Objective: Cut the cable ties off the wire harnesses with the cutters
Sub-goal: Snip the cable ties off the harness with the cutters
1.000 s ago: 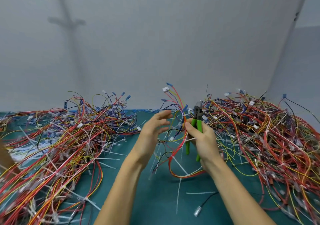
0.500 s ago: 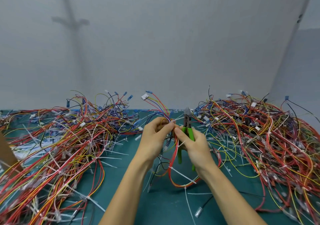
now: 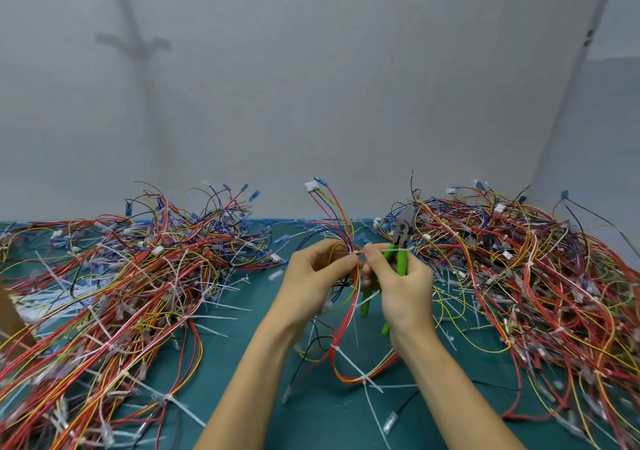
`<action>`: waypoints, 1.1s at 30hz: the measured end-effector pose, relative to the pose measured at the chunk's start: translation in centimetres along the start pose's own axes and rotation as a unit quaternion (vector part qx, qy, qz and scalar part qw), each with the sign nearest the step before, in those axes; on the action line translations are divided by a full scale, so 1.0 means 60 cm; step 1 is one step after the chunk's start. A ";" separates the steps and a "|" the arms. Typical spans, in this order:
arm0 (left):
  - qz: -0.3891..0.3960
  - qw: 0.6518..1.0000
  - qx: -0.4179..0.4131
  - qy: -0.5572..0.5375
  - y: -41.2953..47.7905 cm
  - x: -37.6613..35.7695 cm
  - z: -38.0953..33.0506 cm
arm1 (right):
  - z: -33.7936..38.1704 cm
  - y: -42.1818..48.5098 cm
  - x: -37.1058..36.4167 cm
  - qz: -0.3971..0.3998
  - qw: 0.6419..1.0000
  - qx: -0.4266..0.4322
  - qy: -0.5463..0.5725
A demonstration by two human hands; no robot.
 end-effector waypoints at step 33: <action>-0.154 0.979 -0.042 0.127 0.005 0.016 0.002 | -0.015 -0.013 0.024 0.169 0.891 0.114 -0.405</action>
Point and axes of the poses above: each hand's wrist, its own y-axis towards the middle knuckle, its own x-axis out of the back of the hand, z = x × y, the point moved 2 cm from there along y, towards the middle knuckle, and after that the axes turned 5 degrees about -z, right-handed, at the moved point
